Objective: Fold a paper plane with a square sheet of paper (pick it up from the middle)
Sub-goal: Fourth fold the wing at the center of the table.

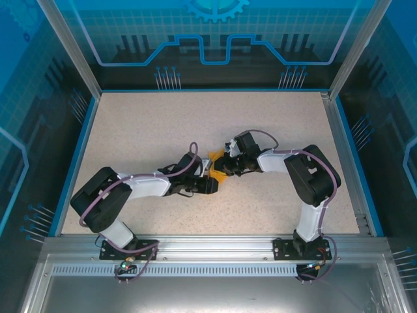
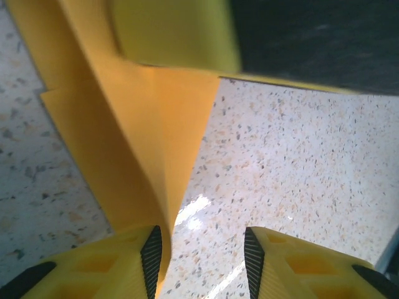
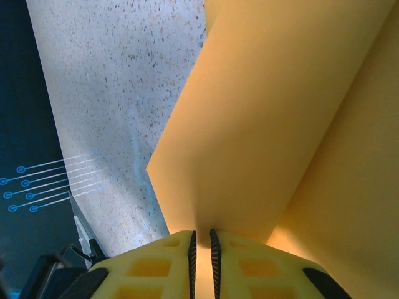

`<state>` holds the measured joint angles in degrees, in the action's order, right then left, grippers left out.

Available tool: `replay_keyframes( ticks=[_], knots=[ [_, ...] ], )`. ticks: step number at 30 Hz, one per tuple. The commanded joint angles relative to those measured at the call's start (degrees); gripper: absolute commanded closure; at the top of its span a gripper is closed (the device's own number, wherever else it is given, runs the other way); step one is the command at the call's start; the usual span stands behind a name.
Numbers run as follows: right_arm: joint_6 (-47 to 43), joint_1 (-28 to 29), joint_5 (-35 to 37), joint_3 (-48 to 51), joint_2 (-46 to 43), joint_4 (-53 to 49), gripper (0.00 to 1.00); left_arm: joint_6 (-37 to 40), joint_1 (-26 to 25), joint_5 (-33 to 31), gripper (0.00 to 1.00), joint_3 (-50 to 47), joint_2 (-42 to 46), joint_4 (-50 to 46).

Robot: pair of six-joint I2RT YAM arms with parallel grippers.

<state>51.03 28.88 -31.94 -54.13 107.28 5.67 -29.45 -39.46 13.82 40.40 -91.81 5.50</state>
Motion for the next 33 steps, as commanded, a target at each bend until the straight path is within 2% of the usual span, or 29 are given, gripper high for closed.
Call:
replay_keyframes(
  ticks=[1, 6, 12, 19, 28, 33],
  knots=[
    [0.3, 0.7, -0.4, -1.5, 0.8, 0.6, 0.83, 3.7, -1.4, -8.8, 0.57, 2.0, 1.7, -4.9],
    [0.3, 0.7, -0.6, -1.5, 0.7, 0.6, 0.83, 6.3, -3.7, -14.0, 0.58, 3.7, 1.4, -8.1],
    [0.2, 0.7, -0.4, -1.5, 0.4, 0.2, 0.83, 7.4, -5.4, -16.4, 0.58, 5.8, 0.1, -9.3],
    [0.2, 0.7, -0.3, -1.5, 0.3, 0.3, 0.82, 8.0, -7.6, -22.1, 0.61, 8.8, -3.0, -13.5],
    [0.3, 0.7, -0.3, -1.8, 0.7, 0.2, 0.82, 8.5, -8.4, -23.8, 0.6, 9.9, -4.5, -14.5],
    [0.2, 0.6, -0.2, -1.9, 0.8, 0.0, 0.82, 8.6, -8.6, -23.9, 0.65, 10.5, -5.4, -14.7]
  ],
)
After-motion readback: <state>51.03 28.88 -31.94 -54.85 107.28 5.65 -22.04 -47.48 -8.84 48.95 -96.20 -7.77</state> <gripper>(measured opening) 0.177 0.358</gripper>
